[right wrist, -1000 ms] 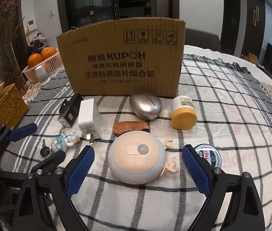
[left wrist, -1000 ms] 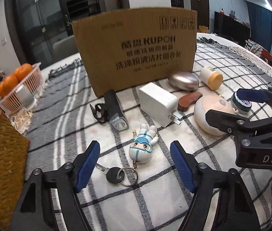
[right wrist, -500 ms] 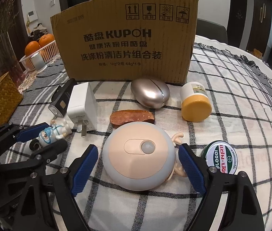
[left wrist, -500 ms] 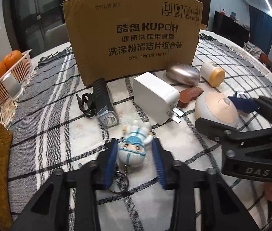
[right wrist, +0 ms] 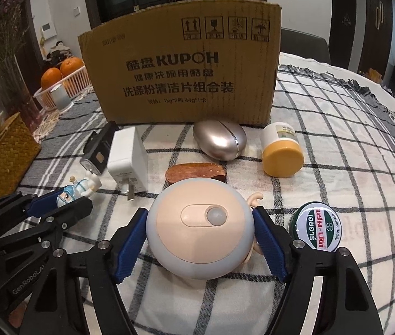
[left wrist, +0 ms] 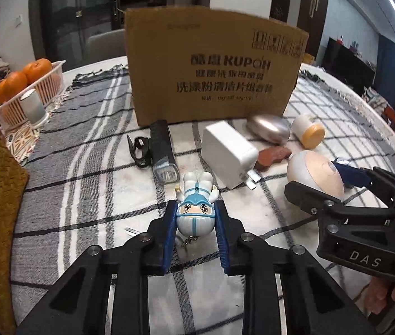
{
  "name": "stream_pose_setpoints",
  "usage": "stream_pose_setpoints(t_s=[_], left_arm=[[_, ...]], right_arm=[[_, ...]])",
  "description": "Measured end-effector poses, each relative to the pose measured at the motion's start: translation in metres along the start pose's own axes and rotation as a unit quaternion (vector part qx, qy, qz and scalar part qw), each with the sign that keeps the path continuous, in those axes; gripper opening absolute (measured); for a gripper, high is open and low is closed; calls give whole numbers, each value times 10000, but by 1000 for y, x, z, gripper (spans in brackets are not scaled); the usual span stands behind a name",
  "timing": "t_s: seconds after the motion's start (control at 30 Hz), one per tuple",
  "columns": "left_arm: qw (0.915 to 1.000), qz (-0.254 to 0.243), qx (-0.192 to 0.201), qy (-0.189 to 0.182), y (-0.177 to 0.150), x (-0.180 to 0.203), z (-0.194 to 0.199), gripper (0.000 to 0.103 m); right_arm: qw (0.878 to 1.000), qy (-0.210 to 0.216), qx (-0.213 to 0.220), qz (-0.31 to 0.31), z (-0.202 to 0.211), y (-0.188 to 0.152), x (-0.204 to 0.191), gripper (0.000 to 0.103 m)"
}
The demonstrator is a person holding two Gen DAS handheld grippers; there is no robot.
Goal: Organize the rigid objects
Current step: 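Close the right tool on the night light while the left tool grips the figurine, then lift both held objects and carry them over the cardboard box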
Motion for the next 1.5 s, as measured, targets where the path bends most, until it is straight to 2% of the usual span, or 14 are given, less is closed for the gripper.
stream_pose_setpoints(t_s=[0.2,0.6,0.8,1.0,1.2,1.5], left_arm=[[9994,155,297,37,21,2,26,26],[9947,92,1015,134,81,8,71,26],[9927,129,1189,159,112,6,85,26],[9908,-19,1342,163,144,5,90,26],[9900,-226,1382,175,177,8,90,26],[9904,-358,1316,230,226,6,82,26]], right_arm=[[9995,27,305,-37,25,17,-5,75],[9951,-99,969,-169,75,64,0,75],[9923,-187,1209,-213,95,90,3,75],[9895,-38,1372,-444,107,121,5,75],[9884,46,1434,-502,110,153,6,75],[9920,152,1161,-471,92,197,13,75]])
Point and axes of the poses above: each gripper's, at about its wrist camera, not at the fingertips, and z roughly against the way its jaws point, x to its right, y to its top, the point moved 10 cm from there along -z, roughly the way its jaws point, and after that the axes turned 5 degrees about x, right-handed, at the moved point
